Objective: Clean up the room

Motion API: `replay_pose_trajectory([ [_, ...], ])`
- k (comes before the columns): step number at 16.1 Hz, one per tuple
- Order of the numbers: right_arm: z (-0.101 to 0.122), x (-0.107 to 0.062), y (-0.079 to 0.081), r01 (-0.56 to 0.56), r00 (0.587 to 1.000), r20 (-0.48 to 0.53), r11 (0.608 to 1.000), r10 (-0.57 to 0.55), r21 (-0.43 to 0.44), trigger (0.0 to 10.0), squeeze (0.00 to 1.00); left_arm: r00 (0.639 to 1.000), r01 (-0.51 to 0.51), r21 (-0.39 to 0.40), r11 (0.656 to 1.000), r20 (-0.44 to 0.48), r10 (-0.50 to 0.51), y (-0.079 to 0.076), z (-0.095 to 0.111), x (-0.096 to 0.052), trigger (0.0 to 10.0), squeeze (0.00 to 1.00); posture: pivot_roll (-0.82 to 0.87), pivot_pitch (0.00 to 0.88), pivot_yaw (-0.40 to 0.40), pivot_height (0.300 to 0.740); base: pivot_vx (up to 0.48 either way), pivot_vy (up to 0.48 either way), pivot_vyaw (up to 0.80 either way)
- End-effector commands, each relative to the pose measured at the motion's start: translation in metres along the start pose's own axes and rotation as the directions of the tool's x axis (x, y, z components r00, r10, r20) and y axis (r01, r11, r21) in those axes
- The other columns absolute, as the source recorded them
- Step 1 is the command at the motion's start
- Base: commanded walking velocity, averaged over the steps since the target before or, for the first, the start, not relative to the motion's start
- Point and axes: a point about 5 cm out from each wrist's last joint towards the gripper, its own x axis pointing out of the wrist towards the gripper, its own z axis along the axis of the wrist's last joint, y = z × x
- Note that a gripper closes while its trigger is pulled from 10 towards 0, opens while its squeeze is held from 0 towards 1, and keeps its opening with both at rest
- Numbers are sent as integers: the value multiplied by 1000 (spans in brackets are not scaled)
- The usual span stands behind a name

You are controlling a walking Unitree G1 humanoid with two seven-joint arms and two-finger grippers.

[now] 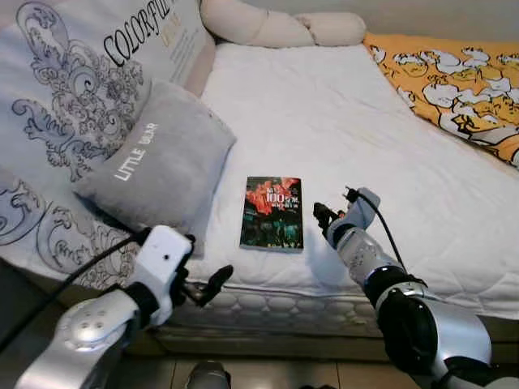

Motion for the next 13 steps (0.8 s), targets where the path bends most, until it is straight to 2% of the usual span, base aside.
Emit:
replay_pose_trajectory([
  [1, 6, -1, -3, -37, 999, 18, 997, 39, -60, 10000, 1000, 999, -37, -14, 999, 12, 38, 3, -1, 5, 10000, 0, 235, 0, -18, 740, 0, 0, 0],
  [2, 11, -2, -7, -68, 996, 47, 994, 72, -83, 10000, 1000, 994, -105, -84, 991, 30, 108, 8, -3, 8, 10000, 0, 211, 0, -20, 740, 0, 0, 0],
  [3, 13, -2, -9, -72, 995, 58, 994, 77, -81, 10000, 1000, 990, -129, -105, 986, 35, 133, 10, -4, 10, 10000, 0, 196, 0, -20, 740, 0, 0, 0],
  [4, 17, -4, -14, -73, 993, 84, 991, 83, -112, 10000, 1000, 979, -190, -152, 970, 47, 199, 15, -6, 12, 10000, 0, 158, 0, -22, 740, 0, 0, 0],
  [5, 21, -6, -19, -69, 991, 104, 984, 87, -165, 10000, 1000, 965, -243, -187, 952, 55, 257, 20, -8, 15, 10000, 0, 135, 0, -25, 740, 0, 0, 0],
  [6, 25, -10, -27, -86, 985, 125, 962, 122, -260, 10000, 1000, 940, -314, -227, 922, 65, 336, 27, -10, 20, 10000, 0, 113, 0, -25, 740, 0, 0, 0],
  [7, 28, -17, -39, -65, 981, 152, 937, 124, -344, 10000, 1000, 924, -353, -227, 908, 68, 376, 31, -10, 26, 10000, 0, 54, 0, -7, 740, 0, 0, 0],
  [9, 32, -24, -46, -66, 971, 188, 921, 149, -385, 10000, 1000, 919, -364, -223, 904, 73, 388, 32, -9, 33, 10000, 0, 30, 0, 1, 740, 0, -126, 0],
  [11, 41, -43, -49, -49, 948, 266, 907, 174, -419, 10000, 1000, 916, -378, -177, 909, 74, 395, 31, -8, 42, 10000, 0, -17, 0, 14, 740, 0, -366, 0],
  [12, 41, -49, -46, -51, 940, 287, 905, 187, -422, 10000, 1000, 915, -381, -165, 910, 77, 397, 30, -7, 43, 10000, 0, -21, 0, 14, 740, 0, -442, 0],
  [13, 35, -58, -39, -88, 931, 277, 882, 239, -463, 10000, 1000, 908, -397, -155, 905, 79, 412, 30, -7, 45, 10000, 0, -11, 0, 0, 740, 0, -439, 0],
])
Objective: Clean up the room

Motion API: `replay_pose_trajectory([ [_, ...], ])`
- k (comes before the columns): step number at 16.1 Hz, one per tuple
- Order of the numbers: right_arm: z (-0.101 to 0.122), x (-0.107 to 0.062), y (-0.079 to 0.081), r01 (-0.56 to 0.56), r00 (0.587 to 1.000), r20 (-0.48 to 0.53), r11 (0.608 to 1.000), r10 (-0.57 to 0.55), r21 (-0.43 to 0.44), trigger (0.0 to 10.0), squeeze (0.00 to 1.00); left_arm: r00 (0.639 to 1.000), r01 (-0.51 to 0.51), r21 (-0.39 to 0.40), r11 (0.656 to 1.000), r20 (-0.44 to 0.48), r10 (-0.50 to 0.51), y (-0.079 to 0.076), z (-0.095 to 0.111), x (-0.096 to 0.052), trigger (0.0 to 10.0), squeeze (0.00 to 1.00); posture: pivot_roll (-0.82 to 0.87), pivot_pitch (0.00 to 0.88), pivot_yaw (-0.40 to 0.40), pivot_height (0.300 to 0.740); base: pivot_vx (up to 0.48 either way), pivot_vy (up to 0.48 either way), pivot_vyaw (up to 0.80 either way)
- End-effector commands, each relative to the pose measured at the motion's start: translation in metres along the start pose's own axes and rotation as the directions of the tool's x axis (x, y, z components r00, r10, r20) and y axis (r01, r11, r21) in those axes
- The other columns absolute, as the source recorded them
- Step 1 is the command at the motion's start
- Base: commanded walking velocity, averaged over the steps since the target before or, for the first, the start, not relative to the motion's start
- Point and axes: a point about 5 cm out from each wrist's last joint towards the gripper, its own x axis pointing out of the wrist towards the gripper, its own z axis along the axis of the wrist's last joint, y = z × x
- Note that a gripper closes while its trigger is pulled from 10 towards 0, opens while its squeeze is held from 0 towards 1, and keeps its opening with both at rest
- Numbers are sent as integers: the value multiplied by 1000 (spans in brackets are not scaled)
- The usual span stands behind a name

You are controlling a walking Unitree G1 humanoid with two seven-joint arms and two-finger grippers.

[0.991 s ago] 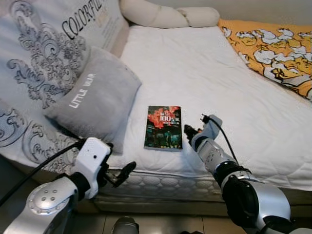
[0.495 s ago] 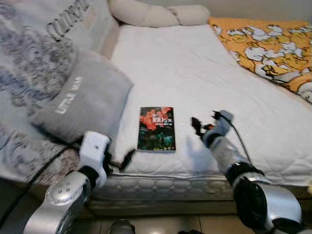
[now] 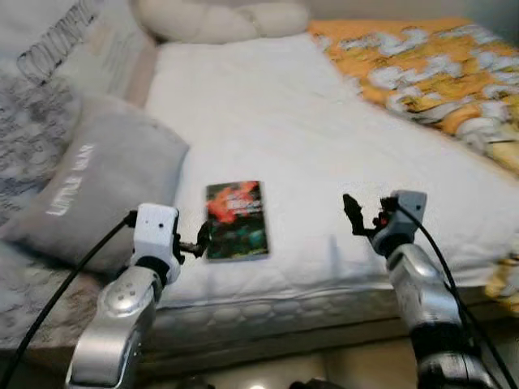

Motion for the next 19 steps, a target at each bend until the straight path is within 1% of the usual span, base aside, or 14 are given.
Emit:
replay_pose_trajectory([
  [1, 0, -6, 7, -34, 999, -3, 999, 34, -33, 10000, 1000, 1000, -16, 7, 1000, -1, 16, -2, -2, 2, 10000, 0, -8, 0, -6, 740, 0, -431, 0],
  [3, -7, -14, 12, -34, 999, -28, 996, 32, -85, 10000, 1000, 999, -51, -2, 999, 7, 51, 0, -3, 3, 10000, 0, 6, 0, -24, 740, 0, -441, 0],
  [4, -9, -17, 17, -19, 999, -45, 996, 15, -89, 10000, 1000, 998, -59, -6, 998, 10, 59, 1, -3, 5, 10000, 0, 6, 0, -26, 740, 0, -439, 0],
  [5, -8, -19, 21, -10, 999, -39, 998, 8, -64, 10000, 1000, 998, -60, -4, 998, 13, 60, 1, -3, 7, 10000, 0, -1, 0, -19, 740, 0, -442, 0],
  [6, -6, -20, 23, -6, 999, -35, 998, 4, -58, 10000, 1000, 998, -65, -6, 998, 13, 65, 2, -4, 8, 10000, 0, -8, 0, -11, 740, 0, -442, 0],
  [8, -3, -22, 22, -9, 999, -34, 999, 7, -45, 10000, 1000, 998, -67, -8, 998, 3, 67, 0, -8, 9, 10000, 0, -11, 0, -4, 740, 0, -439, 0],
  [9, -2, -23, 20, -5, 1000, -27, 999, 3, -46, 10000, 1000, 998, -66, -6, 998, 0, 66, 0, -9, 9, 10000, 0, -10, 0, -5, 740, 0, -439, 0],
  [11, 1, -22, 19, -1, 1000, -25, 999, -1, -51, 10000, 1000, 996, -88, -8, 996, -1, 88, 5, -11, 10, 10000, 0, -5, 0, -16, 740, 0, -439, 650],
  [12, 1, -21, 20, 5, 999, -41, 998, -8, -57, 10000, 1000, 995, -100, -10, 995, -3, 100, 6, -13, 10, 10000, 0, 0, 0, -28, 740, 0, -439, 406],
  [16, 1, -17, 23, -15, 998, -54, 998, 12, -61, 10000, 1000, 995, -100, -4, 995, 12, 100, 3, -11, 11, 10000, 0, 21, 0, -49, 740, 0, -438, 0],
  [19, -4, -18, 25, -8, 998, -70, 999, 5, -50, 10000, 1000, 993, -117, -4, 993, 21, 117, 7, -10, 11, 10000, 0, 19, 0, -43, 740, 0, -439, 0],
])
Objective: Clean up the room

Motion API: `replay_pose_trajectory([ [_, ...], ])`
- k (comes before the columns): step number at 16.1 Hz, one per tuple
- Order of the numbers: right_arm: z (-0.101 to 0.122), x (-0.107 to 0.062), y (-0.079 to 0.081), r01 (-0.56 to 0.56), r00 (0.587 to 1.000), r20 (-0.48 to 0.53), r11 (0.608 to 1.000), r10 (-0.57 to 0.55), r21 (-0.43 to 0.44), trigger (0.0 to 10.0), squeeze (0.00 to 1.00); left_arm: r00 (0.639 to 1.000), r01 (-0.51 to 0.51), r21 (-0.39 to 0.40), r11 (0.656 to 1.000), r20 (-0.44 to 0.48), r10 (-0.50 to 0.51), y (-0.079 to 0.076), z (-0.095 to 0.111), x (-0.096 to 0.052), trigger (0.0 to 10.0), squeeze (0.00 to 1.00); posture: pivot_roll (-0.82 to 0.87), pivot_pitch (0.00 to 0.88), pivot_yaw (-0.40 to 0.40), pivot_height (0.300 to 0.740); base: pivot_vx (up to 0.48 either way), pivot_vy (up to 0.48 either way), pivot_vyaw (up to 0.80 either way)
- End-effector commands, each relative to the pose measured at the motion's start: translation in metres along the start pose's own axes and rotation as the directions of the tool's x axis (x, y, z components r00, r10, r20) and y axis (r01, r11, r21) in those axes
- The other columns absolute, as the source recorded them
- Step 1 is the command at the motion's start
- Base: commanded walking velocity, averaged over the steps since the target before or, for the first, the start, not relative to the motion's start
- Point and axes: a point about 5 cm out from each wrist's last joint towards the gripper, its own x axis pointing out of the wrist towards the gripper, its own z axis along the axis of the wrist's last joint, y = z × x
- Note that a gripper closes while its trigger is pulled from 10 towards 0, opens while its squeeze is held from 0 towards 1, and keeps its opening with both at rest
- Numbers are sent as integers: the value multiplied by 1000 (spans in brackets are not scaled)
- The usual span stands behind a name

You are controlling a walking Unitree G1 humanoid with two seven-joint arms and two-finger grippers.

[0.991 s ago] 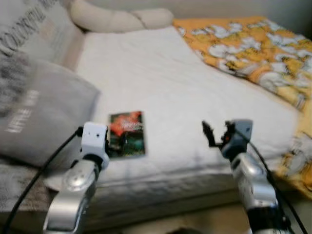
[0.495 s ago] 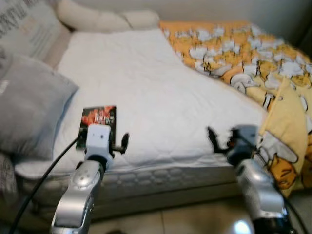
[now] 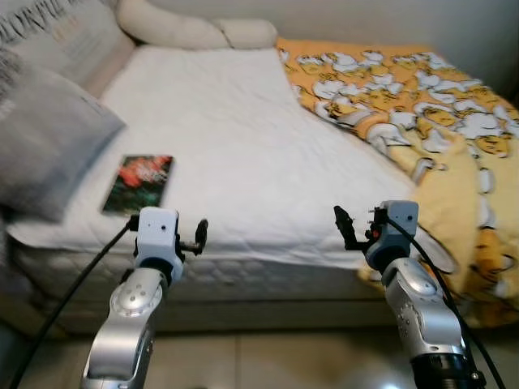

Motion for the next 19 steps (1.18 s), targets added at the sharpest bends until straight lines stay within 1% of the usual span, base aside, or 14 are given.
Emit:
replay_pose_trajectory([
  [1, 2, 1, 4, -7, 1000, 0, 1000, 7, -1, 10000, 1000, 1000, -20, 6, 1000, 7, 19, 5, 2, 0, 10000, 0, 16, 0, -39, 740, 0, -439, 0],
  [3, -1, -1, 3, 2, 1000, -9, 1000, -1, 22, 10000, 1000, 1000, -12, 19, 1000, 10, 12, 4, 3, 2, 10000, 0, 13, 0, -28, 740, 0, -437, 0],
  [5, -5, -5, 0, 38, 999, -10, 999, -38, 28, 10000, 1000, 1000, 16, 32, 999, 7, -17, 1, 4, 2, 10000, 0, 5, 0, -12, 740, 0, -437, 0],
  [9, -8, -6, 5, 44, 999, -14, 998, -43, 34, 10000, 1000, 1000, 21, 27, 999, 7, -21, 3, 5, 7, 10000, 0, -20, 0, 14, 740, 0, -429, 0],
  [10, -7, -6, 5, 44, 999, -16, 999, -44, 30, 10000, 1000, 1000, 24, 25, 999, 13, -25, 3, 7, 9, 10000, 0, -23, 0, 17, 740, 0, -274, 0],
  [12, -8, -5, 4, 45, 999, -29, 999, -44, 24, 10000, 1000, 1000, 22, -3, 1000, 19, -22, 3, 8, 11, 10000, 0, -17, 0, 19, 740, 0, 0, 0],
  [13, -8, -5, 4, 42, 999, -31, 999, -41, 28, 10000, 1000, 999, 13, 9, 1000, 29, -13, 5, 9, 12, 10000, 0, -17, 0, 23, 740, 0, 0, 0],
  [14, -7, -3, 4, 39, 999, -37, 998, -37, 46, 10000, 569, 999, 4, -3, 1000, 51, -4, 8, 14, 14, 10000, 0, -15, 0, 23, 740, 0, 0, 0],
  [15, -4, 0, 5, 30, 999, -32, 997, -28, 66, 10000, 0, 998, 11, -4, 1000, 56, -11, 8, 15, 15, 10000, 0, -16, 0, 22, 740, 0, 0, 0],
  [18, -1, 1, 10, 9, 999, -32, 999, -8, 43, 10000, 0, 998, 34, -31, 999, 52, -32, 6, 14, 16, 10000, 0, -21, 0, 19, 740, 0, 0, 0],
  [19, -1, 2, 10, 7, 999, -33, 999, -6, 39, 10000, 0, 998, 47, -34, 998, 52, -45, 5, 14, 16, 10000, 0, -20, 0, 18, 740, 262, 0, 0],
])
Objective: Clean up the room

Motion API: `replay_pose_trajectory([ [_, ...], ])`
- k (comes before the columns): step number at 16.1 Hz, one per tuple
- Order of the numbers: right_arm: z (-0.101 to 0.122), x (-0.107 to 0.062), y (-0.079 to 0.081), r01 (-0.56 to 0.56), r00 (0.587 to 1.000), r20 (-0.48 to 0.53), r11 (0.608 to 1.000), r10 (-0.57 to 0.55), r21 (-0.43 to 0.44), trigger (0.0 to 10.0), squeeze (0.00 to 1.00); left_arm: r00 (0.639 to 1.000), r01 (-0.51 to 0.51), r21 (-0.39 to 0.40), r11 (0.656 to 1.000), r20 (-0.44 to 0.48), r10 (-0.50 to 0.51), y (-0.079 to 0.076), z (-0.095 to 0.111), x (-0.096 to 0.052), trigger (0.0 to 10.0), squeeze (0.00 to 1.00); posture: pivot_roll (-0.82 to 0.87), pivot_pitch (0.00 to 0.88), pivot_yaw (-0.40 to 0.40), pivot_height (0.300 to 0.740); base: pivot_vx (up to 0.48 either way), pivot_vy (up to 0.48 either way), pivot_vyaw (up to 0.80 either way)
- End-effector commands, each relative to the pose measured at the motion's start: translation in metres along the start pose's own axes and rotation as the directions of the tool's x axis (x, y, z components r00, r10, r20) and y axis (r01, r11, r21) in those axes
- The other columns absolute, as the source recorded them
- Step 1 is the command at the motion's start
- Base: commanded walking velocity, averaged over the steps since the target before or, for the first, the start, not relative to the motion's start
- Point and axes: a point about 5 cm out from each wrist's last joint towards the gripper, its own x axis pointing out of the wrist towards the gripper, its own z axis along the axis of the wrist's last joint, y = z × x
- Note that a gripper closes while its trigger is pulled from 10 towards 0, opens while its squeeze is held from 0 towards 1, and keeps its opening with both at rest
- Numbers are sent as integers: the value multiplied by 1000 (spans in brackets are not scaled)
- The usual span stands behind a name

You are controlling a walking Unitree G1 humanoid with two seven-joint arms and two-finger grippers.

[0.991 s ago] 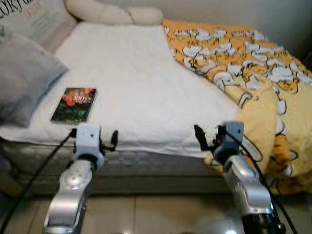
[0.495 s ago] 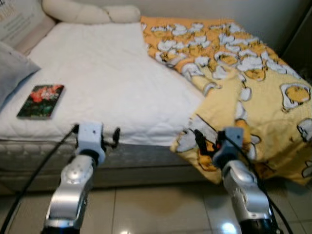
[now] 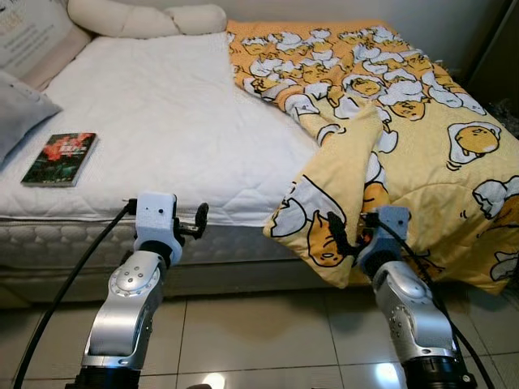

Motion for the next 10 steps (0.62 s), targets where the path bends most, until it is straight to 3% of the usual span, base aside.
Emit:
replay_pose_trajectory([
  [1, 6, 2, 3, -15, 1000, 13, 1000, 15, -4, 10000, 0, 1000, 9, -5, 1000, 2, -9, 2, 1, 1, 10000, 0, -20, 0, 19, 740, 281, 0, 0],
  [10, 6, 4, 6, -25, 1000, 1, 1000, 25, 3, 10000, 0, 1000, 10, -22, 1000, -5, -10, 3, 0, 1, 10000, 0, -16, 0, 12, 740, 320, 0, 0],
])
